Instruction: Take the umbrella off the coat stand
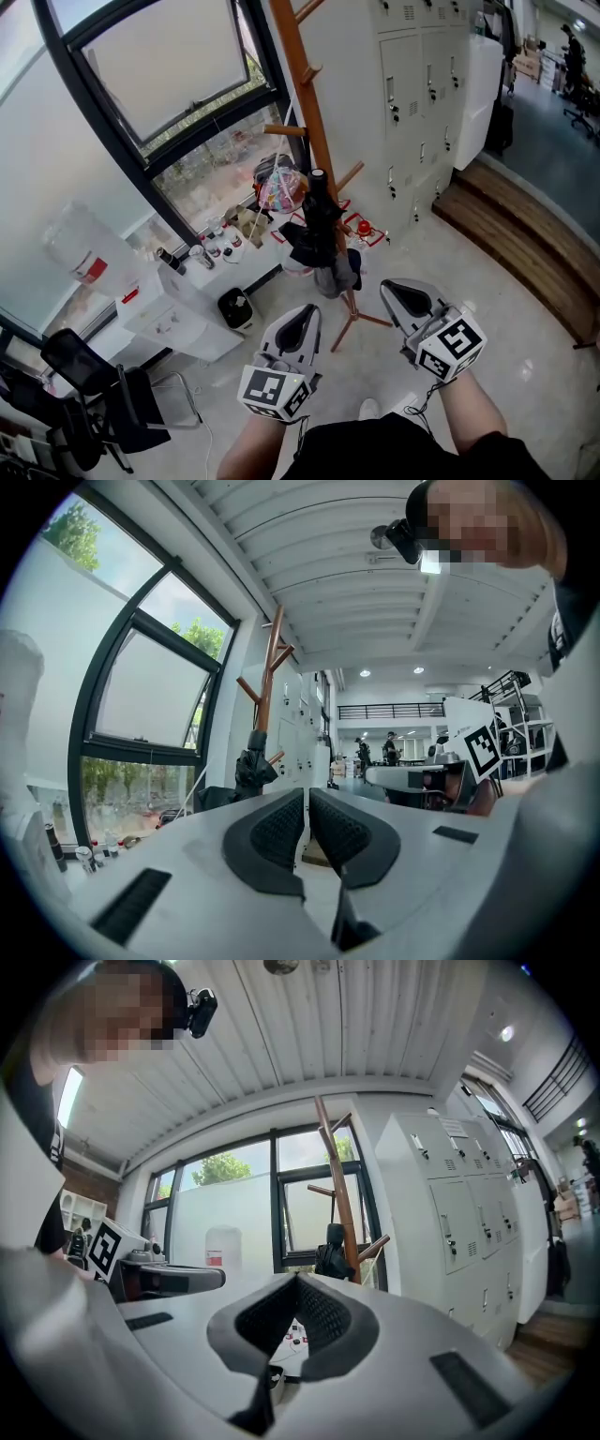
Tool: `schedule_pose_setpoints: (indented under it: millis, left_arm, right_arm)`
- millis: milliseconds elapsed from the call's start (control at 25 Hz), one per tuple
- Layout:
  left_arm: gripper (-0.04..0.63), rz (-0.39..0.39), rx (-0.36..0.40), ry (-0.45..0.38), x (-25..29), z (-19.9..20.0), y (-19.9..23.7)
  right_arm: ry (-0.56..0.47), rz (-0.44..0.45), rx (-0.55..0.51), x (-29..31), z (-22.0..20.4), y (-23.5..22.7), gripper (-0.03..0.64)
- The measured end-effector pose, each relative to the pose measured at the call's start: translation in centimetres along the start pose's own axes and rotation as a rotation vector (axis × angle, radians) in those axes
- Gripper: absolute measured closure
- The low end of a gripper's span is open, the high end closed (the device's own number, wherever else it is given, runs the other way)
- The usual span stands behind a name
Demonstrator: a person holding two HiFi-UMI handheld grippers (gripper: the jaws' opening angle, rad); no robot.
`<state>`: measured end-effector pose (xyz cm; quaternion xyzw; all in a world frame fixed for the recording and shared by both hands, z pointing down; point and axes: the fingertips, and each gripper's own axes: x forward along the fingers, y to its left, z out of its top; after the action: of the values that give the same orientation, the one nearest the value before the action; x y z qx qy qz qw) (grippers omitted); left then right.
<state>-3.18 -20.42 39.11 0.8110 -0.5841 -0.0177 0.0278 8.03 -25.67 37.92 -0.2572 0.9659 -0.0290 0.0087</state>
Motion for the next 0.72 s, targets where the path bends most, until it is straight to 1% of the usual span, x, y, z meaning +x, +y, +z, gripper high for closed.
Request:
schedule_pose_setpoints:
  millis: [360,400,440,480,600,720]
  left_arm:
    - [0.565,0.036,-0.022,-0.018,1.7,0.2,0.2]
    - [0.495,0.035,-0.018,-0.016,2.0,0.3,0.2]
    - [0.285,0.036,-0.008,-0.012,2.4,0.3,0.3]
    - [0.276,0.042,0.006,-0.009,2.6,0.3,0.4]
    - [0.276,0.074,0.048,-0.008,2.8,0.6,1.2]
    - [0.276,0.083,0.057,0.002,3.0,0.5,1.8]
  right_arm:
    - [0.014,0.023,-0.017,-0.2,-0.1,-1.1,0.563]
    - [0.013,0.023,-0.015,-0.2,0.0,-1.2,0.563]
    - [0.012,0.023,-0.013,-0.2,0.0,-1.3,0.563]
    - [0.012,0.023,-0.01,-0.2,0.0,-1.4,0.563]
    - [0.012,0.025,-0.005,0.0,-0.2,-1.4,0.563]
    - [0.013,0.023,0.003,0.2,-0.6,-1.6,0.563]
